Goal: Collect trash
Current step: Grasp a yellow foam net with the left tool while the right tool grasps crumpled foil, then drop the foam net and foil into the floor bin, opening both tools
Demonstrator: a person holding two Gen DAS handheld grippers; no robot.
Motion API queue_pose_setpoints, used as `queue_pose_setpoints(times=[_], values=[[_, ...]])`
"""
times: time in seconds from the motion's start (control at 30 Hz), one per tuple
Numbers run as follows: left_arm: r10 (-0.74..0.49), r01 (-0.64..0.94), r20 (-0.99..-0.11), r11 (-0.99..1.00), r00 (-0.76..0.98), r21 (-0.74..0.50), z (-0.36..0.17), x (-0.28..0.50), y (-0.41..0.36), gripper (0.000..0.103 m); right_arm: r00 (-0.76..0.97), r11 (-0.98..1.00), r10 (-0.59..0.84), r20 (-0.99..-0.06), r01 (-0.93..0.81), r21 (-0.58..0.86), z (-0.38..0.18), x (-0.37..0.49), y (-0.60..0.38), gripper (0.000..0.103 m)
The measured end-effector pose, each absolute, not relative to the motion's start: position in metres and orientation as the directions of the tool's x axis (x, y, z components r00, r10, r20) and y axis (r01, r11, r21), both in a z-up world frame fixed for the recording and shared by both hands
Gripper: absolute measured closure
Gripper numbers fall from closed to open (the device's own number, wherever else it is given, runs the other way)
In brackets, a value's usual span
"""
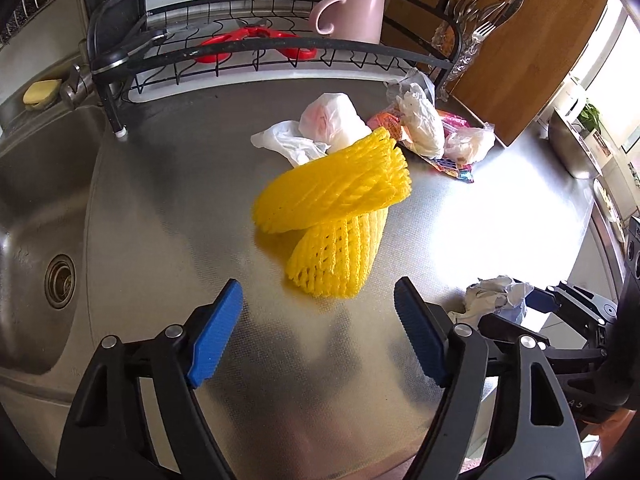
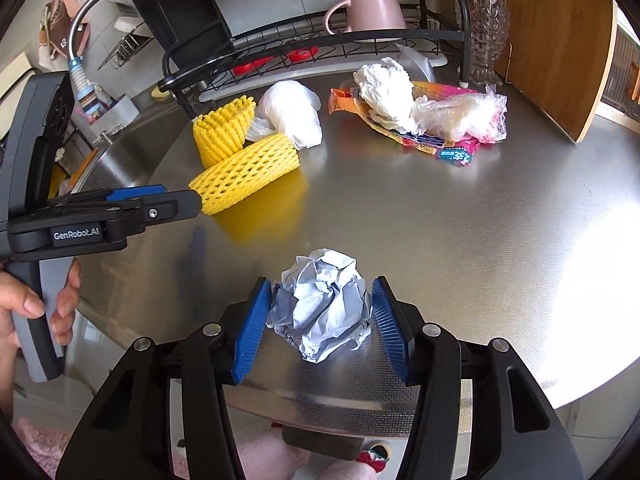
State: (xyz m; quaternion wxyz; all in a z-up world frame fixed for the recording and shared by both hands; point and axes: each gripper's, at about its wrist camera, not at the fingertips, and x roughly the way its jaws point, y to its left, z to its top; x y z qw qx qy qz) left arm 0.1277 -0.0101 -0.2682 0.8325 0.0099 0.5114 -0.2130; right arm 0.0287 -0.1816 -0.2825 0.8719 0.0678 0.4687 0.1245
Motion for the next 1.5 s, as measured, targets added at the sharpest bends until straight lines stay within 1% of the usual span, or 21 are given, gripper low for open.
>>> queue_pose_setpoints(times=[0.03, 0.1, 0.17, 0.2, 0.23, 0.3, 0.37, 0.43, 0.5, 0.77, 0.93, 1.17, 1.5], values=[[-0.348, 0.369, -0.857, 0.907, 0.380, -0.205, -0.271, 0.131, -0.012, 0.032, 0.533, 0.961, 0.276, -0.800, -0.152, 0.230, -0.282, 0.030, -0.182, 0.055], [-0.357, 0.382, -0.857, 0.900, 0.371, -0.210, -0.275, 0.136, -0.017, 0.034, 0.536, 0.964, 0.266, -0.801, -0.149, 0.220, -0.281, 0.032, -0.183, 0.056], [-0.365, 0.397, -0.861, 0.892, 0.353, -0.215, -0.281, 0.139, -0.021, 0.044, 0.538, 0.966, 0.259, -0.802, -0.138, 0.219, -0.282, 0.035, -0.187, 0.058], [-0.368, 0.403, -0.865, 0.889, 0.342, -0.219, -0.284, 0.141, -0.023, 0.054, 0.539, 0.967, 0.253, -0.803, -0.131, 0.217, -0.282, 0.037, -0.189, 0.059], [-0.370, 0.406, -0.867, 0.886, 0.333, -0.222, -0.286, 0.142, -0.024, 0.061, 0.539, 0.968, 0.251, -0.804, -0.126, 0.217, -0.282, 0.039, -0.191, 0.060], [-0.368, 0.410, -0.868, 0.885, 0.333, -0.219, -0.288, 0.143, -0.025, 0.066, 0.535, 0.968, 0.251, -0.807, -0.122, 0.220, -0.282, 0.041, -0.193, 0.060], [-0.365, 0.416, -0.866, 0.885, 0.343, -0.209, -0.288, 0.142, -0.024, 0.074, 0.535, 0.969, 0.248, -0.808, -0.125, 0.215, -0.282, 0.042, -0.193, 0.061], [-0.371, 0.422, -0.859, 0.882, 0.352, -0.208, -0.287, 0.141, -0.022, 0.086, 0.538, 0.969, 0.246, -0.806, -0.127, 0.210, -0.283, 0.043, -0.193, 0.061], [-0.375, 0.423, -0.854, 0.882, 0.360, -0.209, -0.284, 0.141, -0.021, 0.094, 0.539, 0.968, 0.251, -0.804, -0.122, 0.220, -0.283, 0.044, -0.195, 0.061], [-0.390, 0.442, -0.834, 0.874, 0.390, -0.202, -0.266, 0.114, -0.019, 0.095, 0.544, 0.968, 0.249, -0.801, -0.122, 0.218, -0.280, 0.038, -0.195, 0.065], [-0.389, 0.445, -0.827, 0.874, 0.406, -0.193, -0.258, 0.082, -0.015, 0.095, 0.558, 0.965, 0.263, -0.787, -0.142, 0.222, -0.276, 0.019, -0.193, 0.066], [-0.374, 0.417, -0.828, 0.888, 0.417, -0.191, -0.254, 0.029, -0.006, 0.095, 0.567, 0.956, 0.293, -0.770, -0.166, 0.241, -0.271, -0.020, -0.195, 0.066], [-0.364, 0.366, -0.846, 0.904, 0.390, -0.221, -0.260, -0.063, 0.009, 0.095, 0.496, 0.932, 0.362, -0.789, -0.216, 0.292, -0.283, -0.084, -0.202, 0.066]])
